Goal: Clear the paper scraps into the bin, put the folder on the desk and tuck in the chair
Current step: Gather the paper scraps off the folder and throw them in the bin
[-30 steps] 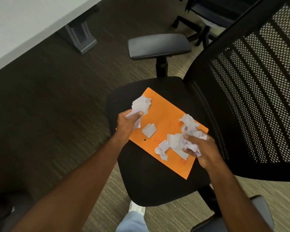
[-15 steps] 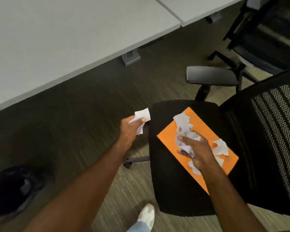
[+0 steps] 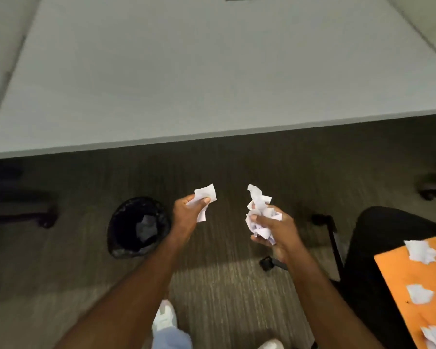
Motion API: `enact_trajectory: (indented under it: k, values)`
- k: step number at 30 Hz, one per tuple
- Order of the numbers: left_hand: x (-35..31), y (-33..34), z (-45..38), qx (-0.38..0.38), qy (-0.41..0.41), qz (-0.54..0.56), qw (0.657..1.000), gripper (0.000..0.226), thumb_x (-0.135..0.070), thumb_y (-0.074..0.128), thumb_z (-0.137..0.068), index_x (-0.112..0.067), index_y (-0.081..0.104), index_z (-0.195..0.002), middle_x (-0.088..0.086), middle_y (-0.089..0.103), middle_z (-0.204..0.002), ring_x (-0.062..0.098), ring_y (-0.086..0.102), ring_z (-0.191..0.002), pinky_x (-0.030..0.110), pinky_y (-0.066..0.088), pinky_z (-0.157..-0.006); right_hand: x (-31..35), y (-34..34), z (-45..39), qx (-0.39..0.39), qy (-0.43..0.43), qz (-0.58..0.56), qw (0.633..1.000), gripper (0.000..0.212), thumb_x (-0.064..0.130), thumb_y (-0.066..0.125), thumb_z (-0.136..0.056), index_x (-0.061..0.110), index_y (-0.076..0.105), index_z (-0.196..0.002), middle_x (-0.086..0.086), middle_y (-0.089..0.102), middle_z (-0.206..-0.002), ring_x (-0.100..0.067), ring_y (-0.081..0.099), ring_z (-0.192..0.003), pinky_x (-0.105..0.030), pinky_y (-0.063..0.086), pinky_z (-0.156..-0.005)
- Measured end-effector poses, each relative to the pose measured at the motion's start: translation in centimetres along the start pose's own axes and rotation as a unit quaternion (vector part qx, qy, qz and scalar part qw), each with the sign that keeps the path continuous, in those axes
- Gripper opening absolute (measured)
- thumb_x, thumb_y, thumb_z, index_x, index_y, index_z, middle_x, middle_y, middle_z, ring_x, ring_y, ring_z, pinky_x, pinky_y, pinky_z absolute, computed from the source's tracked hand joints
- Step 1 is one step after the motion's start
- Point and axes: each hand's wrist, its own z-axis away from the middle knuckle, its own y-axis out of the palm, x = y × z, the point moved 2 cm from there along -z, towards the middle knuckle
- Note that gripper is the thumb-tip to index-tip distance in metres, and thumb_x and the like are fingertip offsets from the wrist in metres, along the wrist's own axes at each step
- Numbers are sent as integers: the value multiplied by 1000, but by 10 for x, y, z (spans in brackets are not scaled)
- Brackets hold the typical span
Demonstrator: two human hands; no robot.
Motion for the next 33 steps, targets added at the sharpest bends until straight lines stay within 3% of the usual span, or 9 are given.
enact_trajectory:
  k: [8,12,16,19,21,24,27,30,33]
  values:
    - [50,-206,-68,-176,-44,10,983,8,-13,79,-81,-14,73,-77,0,71,-75,14,62,-71,27,49,-66,-68,189,-71,96,82,72,989,22,8,75,-82,21,72,-100,-8,66,-81,-16,62,-63,-33,55,-63]
    - [90,-261,-105,-219,-85,-31,972,13,-2,77,-82,7,71,-89,10,66,-84,17,57,-77,20,47,-57,-126,256,-116,96,150,94,979,29,7,76,-82,14,69,-109,-6,70,-88,-14,66,-66,-33,57,-65]
    - [138,-282,-141,-185,-143,-133,963,11,-1,76,-81,8,72,-86,24,69,-82,22,60,-73,26,41,-60,-184,299,-152,104,191,137,966,27,10,77,-84,12,70,-110,-7,71,-91,-15,67,-70,-31,57,-61]
    - [162,-287,-170,-138,-194,-229,944,29,-20,68,-92,3,70,-110,22,71,-113,31,68,-104,32,52,-84,-223,320,-177,71,212,141,964,37,7,77,-84,3,66,-119,-18,72,-105,-23,69,-84,-31,57,-61]
    - [175,-288,-186,-109,-206,-327,916,42,-33,53,-101,-1,60,-127,17,63,-131,30,58,-124,35,43,-105,-241,330,-195,38,221,131,966,41,7,77,-85,4,64,-123,-20,69,-119,-27,69,-100,-31,59,-57]
    - [184,-291,-196,-77,-178,-421,886,49,-33,36,-108,2,44,-141,21,46,-147,35,44,-137,38,32,-114,-257,340,-220,-6,251,100,963,48,11,77,-86,7,59,-130,-14,64,-121,-29,64,-107,-31,60,-50]
    - [191,-292,-201,-43,-176,-417,891,43,-24,54,-101,-2,53,-137,18,52,-144,31,48,-134,33,37,-109,-267,343,-240,-18,259,117,959,56,27,81,-84,11,57,-132,-12,64,-124,-28,65,-103,-37,59,-56]
    - [204,-292,-206,-19,-159,-414,896,44,-14,61,-97,-4,52,-140,15,53,-145,29,51,-134,20,45,-96,-272,344,-250,-18,300,135,944,77,45,82,-79,27,46,-144,-5,46,-147,-33,52,-127,-45,59,-67]
    - [207,-288,-200,-6,-124,-445,887,45,-20,53,-102,-3,48,-143,16,47,-150,29,43,-140,32,32,-115,-276,343,-248,15,316,137,939,89,58,78,-77,39,33,-151,0,33,-158,-36,40,-137,-54,57,-82]
